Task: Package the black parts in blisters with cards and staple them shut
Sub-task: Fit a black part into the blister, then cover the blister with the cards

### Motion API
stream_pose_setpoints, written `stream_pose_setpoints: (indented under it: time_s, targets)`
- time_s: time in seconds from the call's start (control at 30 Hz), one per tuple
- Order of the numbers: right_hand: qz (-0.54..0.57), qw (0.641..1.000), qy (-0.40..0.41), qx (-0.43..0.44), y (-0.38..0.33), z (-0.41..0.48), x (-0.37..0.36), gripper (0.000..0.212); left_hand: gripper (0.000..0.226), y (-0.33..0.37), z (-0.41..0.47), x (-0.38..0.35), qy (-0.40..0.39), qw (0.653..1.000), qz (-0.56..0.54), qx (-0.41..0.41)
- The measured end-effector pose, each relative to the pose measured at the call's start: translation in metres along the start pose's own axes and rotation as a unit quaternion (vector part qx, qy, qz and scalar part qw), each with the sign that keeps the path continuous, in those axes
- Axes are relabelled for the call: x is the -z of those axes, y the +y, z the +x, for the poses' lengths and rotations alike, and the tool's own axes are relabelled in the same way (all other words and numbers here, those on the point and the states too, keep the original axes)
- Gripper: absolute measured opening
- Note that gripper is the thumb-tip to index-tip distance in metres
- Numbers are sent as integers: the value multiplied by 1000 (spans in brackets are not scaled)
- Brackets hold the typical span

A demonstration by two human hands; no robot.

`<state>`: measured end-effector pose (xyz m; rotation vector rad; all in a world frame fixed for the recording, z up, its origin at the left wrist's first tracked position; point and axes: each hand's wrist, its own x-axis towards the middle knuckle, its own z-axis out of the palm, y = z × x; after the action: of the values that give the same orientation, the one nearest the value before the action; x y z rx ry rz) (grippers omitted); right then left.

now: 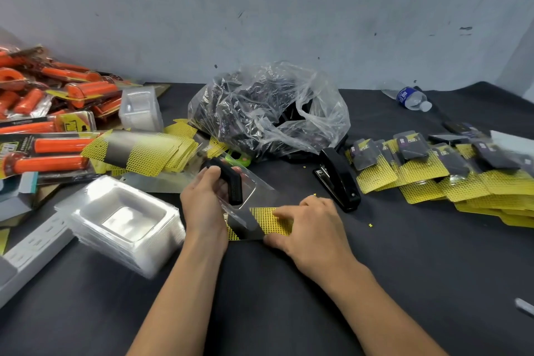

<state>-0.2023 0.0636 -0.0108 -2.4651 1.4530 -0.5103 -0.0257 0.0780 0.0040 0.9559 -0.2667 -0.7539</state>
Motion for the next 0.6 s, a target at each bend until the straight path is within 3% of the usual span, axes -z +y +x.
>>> stream_pose_setpoints:
  time_s: [0.1,0.17,0.3,0.37,0.47,0.53,0.6]
  targets:
    - [-18,998,60,30,-1,-10,1,39,17,-1,4,3,9,1000,-9,-3]
    - [-8,988,145,47,1,-13,5,18,16,-3,6,3,15,1000,-13,-5]
    - [57,954,294,-1,16,-13,14,16,16,-5,7,3,18,998,-59,27]
    - [139,939,308,-57,28,-12,18,20,17,-8,8,4,19,997,-59,45]
    - [236,912,319,-101,34,-11,23,25,17,-17,10,-2,19,999,31,24]
    - [312,903,280,-91,35,-3,25,23,18,-23,15,-12,-5,996,88,19]
    - [419,883,191,-89,33,6,25,27,15,-27,22,-24,-36,991,124,31]
